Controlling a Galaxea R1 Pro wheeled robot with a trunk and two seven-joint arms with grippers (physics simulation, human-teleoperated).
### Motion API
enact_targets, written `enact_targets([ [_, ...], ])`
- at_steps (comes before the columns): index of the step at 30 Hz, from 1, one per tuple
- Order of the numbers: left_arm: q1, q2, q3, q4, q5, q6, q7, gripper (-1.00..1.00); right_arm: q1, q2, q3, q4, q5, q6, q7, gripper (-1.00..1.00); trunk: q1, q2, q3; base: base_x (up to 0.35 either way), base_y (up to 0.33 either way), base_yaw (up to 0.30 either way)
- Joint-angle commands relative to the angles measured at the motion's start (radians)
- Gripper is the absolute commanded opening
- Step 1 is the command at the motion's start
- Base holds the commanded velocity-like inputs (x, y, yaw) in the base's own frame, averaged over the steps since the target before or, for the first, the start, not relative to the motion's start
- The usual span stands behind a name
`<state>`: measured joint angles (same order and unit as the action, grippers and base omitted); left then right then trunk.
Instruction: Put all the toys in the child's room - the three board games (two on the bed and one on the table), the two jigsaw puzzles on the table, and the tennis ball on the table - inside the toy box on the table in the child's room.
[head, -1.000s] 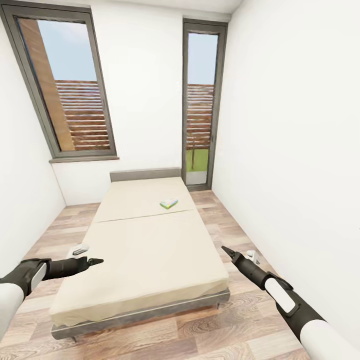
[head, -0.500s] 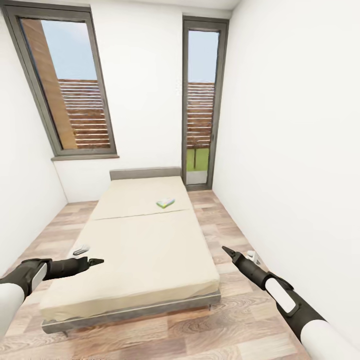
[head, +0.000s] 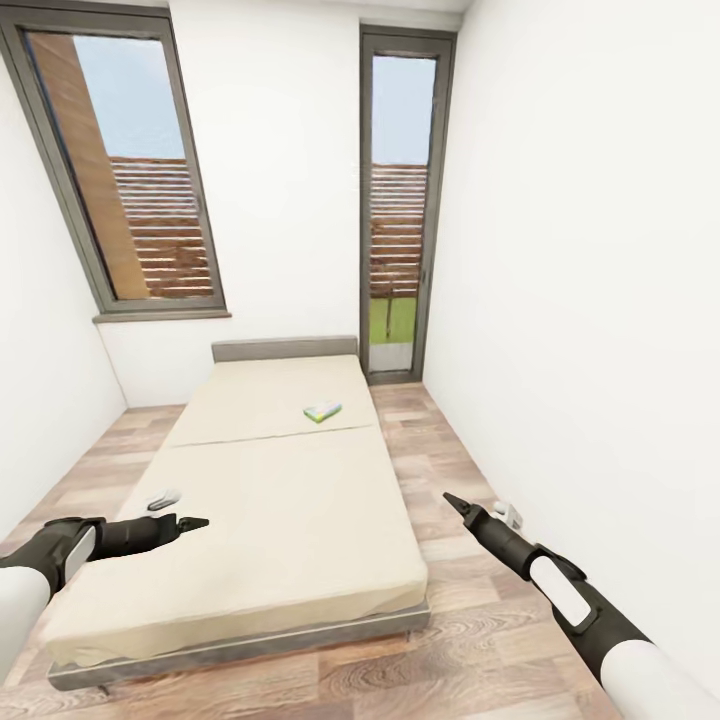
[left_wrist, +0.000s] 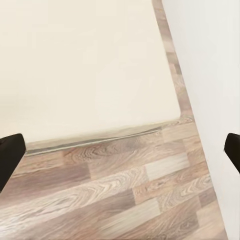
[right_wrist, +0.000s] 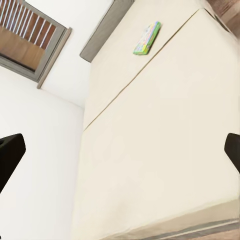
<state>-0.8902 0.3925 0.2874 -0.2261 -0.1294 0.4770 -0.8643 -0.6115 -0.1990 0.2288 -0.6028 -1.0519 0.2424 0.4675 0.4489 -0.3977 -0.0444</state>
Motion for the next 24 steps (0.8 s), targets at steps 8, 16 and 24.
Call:
enact_targets([
  [8,-0.001,-0.001,0.009,-0.001,-0.009,0.006,-0.006,1.00,-0.001,0.000,0.005,0.000,-0.008,0.003,-0.003,1.00,0.001,-0.002,-0.002,0.123,-0.059,0.000],
  [16,-0.001,-0.002,0.006,-0.001,-0.009,0.006,-0.006,1.00,-0.001,0.001,0.004,-0.001,-0.008,0.003,-0.006,1.00,0.001,-0.002,-0.002,0.012,-0.106,0.003],
  [24,-0.001,-0.003,0.008,-0.001,-0.009,0.006,-0.006,1.00,-0.001,0.002,0.006,-0.001,-0.007,0.003,-0.008,1.00,0.001,-0.002,-0.006,0.066,-0.275,0.155],
])
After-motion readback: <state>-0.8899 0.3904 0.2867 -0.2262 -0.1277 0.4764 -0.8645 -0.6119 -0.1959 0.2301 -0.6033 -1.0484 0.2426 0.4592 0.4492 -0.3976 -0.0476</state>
